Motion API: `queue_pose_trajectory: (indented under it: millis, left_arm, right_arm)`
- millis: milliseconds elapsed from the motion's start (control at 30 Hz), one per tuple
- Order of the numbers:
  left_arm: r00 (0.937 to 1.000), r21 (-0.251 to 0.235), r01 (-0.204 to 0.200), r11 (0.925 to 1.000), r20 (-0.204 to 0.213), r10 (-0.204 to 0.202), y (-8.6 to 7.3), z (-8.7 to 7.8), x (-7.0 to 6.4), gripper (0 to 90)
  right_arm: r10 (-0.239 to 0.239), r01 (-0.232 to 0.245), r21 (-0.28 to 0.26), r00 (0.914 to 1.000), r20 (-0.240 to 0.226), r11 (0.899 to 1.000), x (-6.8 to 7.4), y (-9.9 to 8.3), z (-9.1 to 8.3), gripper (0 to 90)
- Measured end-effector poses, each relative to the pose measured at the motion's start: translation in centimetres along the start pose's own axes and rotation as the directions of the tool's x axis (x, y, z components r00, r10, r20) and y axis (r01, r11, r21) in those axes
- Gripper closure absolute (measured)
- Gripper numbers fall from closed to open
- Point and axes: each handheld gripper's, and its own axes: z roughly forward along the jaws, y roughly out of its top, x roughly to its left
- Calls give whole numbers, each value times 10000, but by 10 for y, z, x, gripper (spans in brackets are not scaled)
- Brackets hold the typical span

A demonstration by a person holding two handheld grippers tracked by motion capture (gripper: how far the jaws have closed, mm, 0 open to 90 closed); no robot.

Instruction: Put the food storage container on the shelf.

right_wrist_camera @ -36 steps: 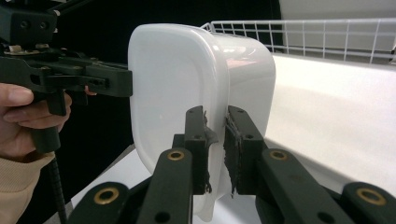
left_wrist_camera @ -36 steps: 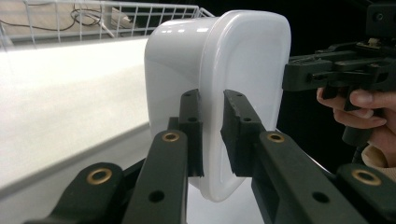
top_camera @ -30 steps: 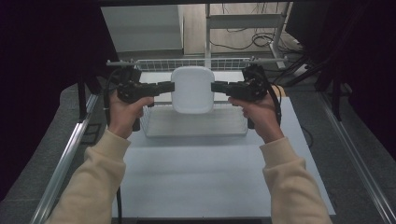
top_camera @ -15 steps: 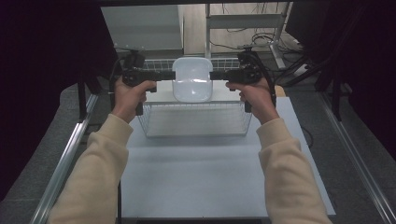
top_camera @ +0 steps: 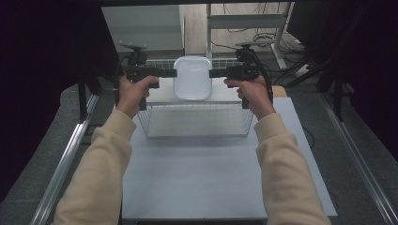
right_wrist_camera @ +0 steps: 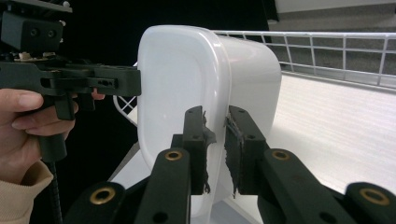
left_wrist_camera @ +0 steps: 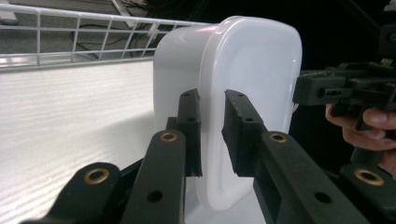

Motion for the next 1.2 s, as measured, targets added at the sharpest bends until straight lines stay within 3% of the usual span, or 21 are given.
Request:
queue_pose_trajectory:
  millis: [133, 267, 367, 533, 567, 633, 700, 867, 933, 967, 1033, 1133, 1200]
  left_arm:
    - [9966, -86, 763, 9970, 324, -760, 4, 6, 9, 771]
    - [9927, 22, 1179, 9930, 246, -1179, 5, 14, 17, 733]
    - [9878, 34, 1512, 9885, 371, -1512, 5, 18, 25, 722]
    - [9854, 2, 1649, 9863, 429, -1648, 4, 22, 29, 710]
    - [9845, 75, 1707, 9853, 383, -1709, 3, 25, 30, 691]
    - [9849, 95, 1704, 9853, 294, -1706, 2, 28, 31, 665]
    - [9843, 4, 1733, 9849, 349, -1733, 1, 29, 32, 654]
    - [9861, -46, 1596, 9872, 468, -1593, 0, 30, 31, 583]
    - [9845, -266, 1585, 9870, 798, -1559, 0, 27, 29, 501]
    - [9874, -285, 1408, 9896, 767, -1383, 0, 24, 27, 453]
    - [9951, -375, 919, 9951, 388, -905, 1, 17, 19, 364]
    - [9968, -527, 738, 9959, 359, -719, 0, 8, 14, 307]
    - [9995, -670, 298, 9973, 149, -289, -4, -7, 6, 292]
  right_arm:
    - [796, -796, 81, 9968, -30, 9968, -10, 4, 6, 749]
    - [1242, -1249, 285, 9919, 250, 9918, -16, 4, 17, 687]
    - [1733, -1733, 290, 9849, 34, 9844, -22, 3, 22, 676]
    - [2073, -2071, 193, 9783, -53, 9781, -27, 3, 25, 662]
    - [2143, -2144, 94, 9767, 104, 9767, -29, 2, 27, 662]
    - [2081, -2084, 59, 9776, 308, 9780, -31, 2, 29, 667]
    - [2269, -2268, -56, 9738, 163, 9739, -34, 1, 30, 668]
    - [2159, -2157, -210, 9763, 118, 9762, -36, 1, 31, 668]
    - [2026, -2025, -404, 9793, -16, 9784, -36, 1, 30, 586]
    - [2015, -2019, -482, 9794, -134, 9782, -35, 1, 29, 526]
    - [1765, -1765, -606, 9843, -49, 9824, -33, 1, 25, 426]
    - [1474, -1468, -940, 9891, -8, 9847, -28, 0, 15, 393]
    - [901, -896, -1136, 9959, -11, 9895, -20, -3, -1, 345]
